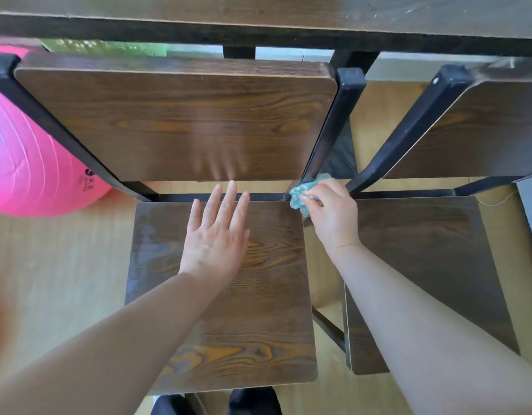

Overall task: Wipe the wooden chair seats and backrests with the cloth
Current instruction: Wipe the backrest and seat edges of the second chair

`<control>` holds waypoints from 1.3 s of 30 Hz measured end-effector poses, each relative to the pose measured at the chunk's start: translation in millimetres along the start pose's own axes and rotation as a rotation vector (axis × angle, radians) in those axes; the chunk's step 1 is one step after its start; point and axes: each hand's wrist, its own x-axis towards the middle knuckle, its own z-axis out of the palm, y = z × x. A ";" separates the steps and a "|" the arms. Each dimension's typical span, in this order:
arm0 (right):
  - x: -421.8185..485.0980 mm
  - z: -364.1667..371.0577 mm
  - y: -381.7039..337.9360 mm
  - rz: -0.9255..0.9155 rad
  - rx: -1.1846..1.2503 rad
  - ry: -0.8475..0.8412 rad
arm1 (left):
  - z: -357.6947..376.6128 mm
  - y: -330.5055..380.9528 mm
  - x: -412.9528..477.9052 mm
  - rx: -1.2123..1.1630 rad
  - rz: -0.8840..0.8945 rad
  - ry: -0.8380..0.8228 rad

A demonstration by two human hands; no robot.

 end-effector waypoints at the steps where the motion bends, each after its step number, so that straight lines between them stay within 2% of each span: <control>1: -3.0 10.5 5.8 0.029 0.009 -0.010 | 5.4 -1.0 1.1 -0.002 -0.002 -0.004; 8: -17.5 65.5 28.3 0.196 0.064 -0.024 | 33.7 -7.4 2.0 -0.034 -0.016 -0.037; 12: -23.4 77.1 24.7 0.223 0.066 0.034 | 40.1 -9.2 -1.7 -0.041 -0.024 -0.062; 15: -25.3 77.8 18.8 0.202 -0.022 0.027 | 40.3 -11.4 -3.8 -0.039 -0.022 -0.068; 24: -37.0 65.0 8.7 0.303 -0.224 -0.271 | 34.0 -32.2 -28.1 -0.036 -0.020 -0.056; 30: -99.1 58.7 -27.1 0.456 -0.186 -0.381 | 28.0 -48.2 -60.8 -0.022 -0.013 -0.028; 36: -166.2 62.2 -69.8 0.436 -0.185 -0.436 | 14.1 -58.8 -84.0 -0.011 0.014 -0.030; 39: -176.4 62.5 -83.6 0.485 -0.148 -0.435 | 7.6 -65.2 -93.7 -0.003 0.033 -0.041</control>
